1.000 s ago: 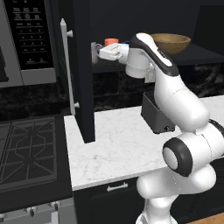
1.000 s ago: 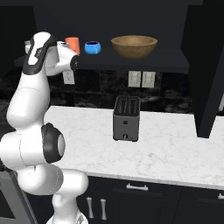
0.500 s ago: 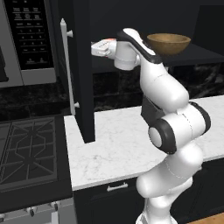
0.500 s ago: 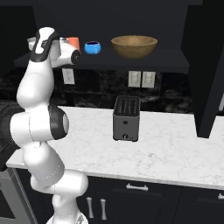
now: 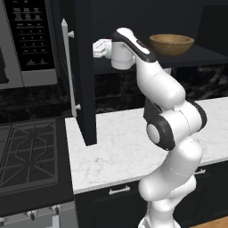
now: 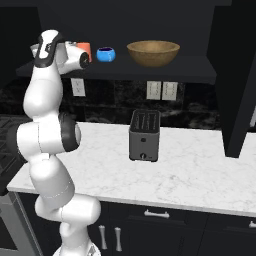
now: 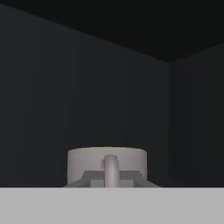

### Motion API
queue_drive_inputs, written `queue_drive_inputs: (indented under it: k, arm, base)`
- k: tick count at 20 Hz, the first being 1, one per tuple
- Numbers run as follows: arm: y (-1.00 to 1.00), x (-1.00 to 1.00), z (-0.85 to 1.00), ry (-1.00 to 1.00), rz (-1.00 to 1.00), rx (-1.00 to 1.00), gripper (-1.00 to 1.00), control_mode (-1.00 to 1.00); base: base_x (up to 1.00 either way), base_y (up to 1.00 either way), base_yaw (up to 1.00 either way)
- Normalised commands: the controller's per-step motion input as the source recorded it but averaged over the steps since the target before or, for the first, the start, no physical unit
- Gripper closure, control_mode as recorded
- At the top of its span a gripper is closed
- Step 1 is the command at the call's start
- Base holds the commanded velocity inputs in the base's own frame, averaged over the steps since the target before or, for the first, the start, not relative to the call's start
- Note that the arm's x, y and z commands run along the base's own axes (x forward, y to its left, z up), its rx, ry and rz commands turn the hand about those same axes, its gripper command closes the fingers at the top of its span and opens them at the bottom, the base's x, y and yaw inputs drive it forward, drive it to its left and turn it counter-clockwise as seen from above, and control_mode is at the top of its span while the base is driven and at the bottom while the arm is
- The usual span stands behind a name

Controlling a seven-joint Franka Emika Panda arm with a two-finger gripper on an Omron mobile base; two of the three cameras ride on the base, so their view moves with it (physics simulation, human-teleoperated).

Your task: Gather all objects into one cabinet and sort the glasses and bowls to opposite sides.

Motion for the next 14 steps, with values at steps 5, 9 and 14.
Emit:
queue_drive_inputs:
  k: [5,9,14]
  arm:
    - [0.0,0.12,-0.21,0.0,0.0,-0.07,1.0,-1.0]
    - [0.0,0.0,-0.21,0.0,0.0,-0.06,1.0,-1.0]
    - [0.0,0.0,-0.07,0.0,0.0,-0.05,1.0,-1.0]
  base:
    - [0.0,0.0,0.0]
    - [0.0,0.0,0.0]
    - [0.0,0.0,0.0]
